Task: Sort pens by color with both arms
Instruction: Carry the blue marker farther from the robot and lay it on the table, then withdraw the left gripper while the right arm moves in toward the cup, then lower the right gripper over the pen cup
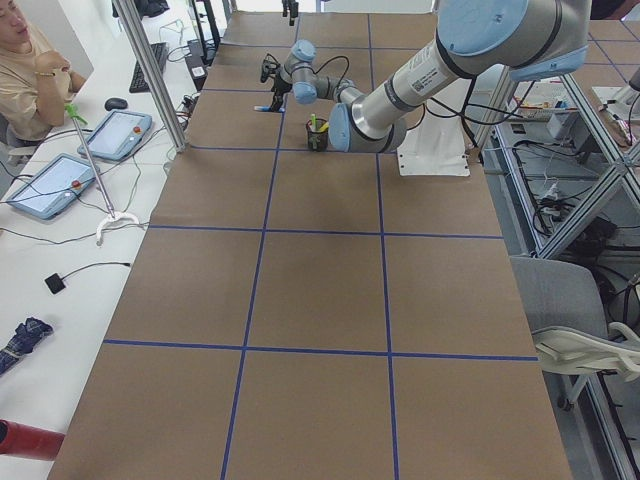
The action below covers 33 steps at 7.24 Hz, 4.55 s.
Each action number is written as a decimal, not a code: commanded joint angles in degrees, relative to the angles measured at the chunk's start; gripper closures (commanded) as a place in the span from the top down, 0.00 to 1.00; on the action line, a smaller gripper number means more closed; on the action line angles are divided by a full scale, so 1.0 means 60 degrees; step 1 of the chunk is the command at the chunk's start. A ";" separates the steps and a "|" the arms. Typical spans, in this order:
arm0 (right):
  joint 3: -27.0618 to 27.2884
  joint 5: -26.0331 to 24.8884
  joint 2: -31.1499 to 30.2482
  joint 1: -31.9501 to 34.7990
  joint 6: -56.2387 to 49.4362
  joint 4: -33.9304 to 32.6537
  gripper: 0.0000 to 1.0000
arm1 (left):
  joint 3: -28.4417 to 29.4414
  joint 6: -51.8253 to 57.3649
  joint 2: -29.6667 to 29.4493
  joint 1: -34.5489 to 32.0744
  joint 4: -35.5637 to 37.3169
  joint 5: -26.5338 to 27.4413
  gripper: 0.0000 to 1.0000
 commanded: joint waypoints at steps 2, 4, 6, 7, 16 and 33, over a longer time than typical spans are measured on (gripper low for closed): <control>0.0163 -0.0027 0.0681 -0.0863 0.2561 -0.0024 1.00 | -0.3298 0.0909 0.1586 -0.1119 0.2966 -0.3441 1.00; 0.0411 -0.0042 0.1047 -0.1521 0.3736 -0.0156 1.00 | -0.5163 0.1874 0.2513 -0.1823 0.4944 -0.5029 1.00; 0.0471 -0.0334 0.1994 -0.2211 0.4995 -0.0882 1.00 | -0.7065 0.3366 0.3579 -0.2380 0.6924 -0.6101 1.00; 0.0848 -0.0814 0.2566 -0.2664 0.5116 -0.2063 1.00 | -0.8207 0.4288 0.4630 -0.2658 0.7483 -0.6424 1.00; -0.2677 -0.2474 0.8933 -0.6283 0.7769 -0.6468 0.99 | -1.0195 0.9930 0.7859 -0.4022 0.9305 -0.6589 1.00; -0.2391 -0.2532 0.9252 -0.6698 0.6741 -0.7729 0.00 | -1.0548 0.9776 0.7893 -0.3965 0.9335 -0.6603 1.00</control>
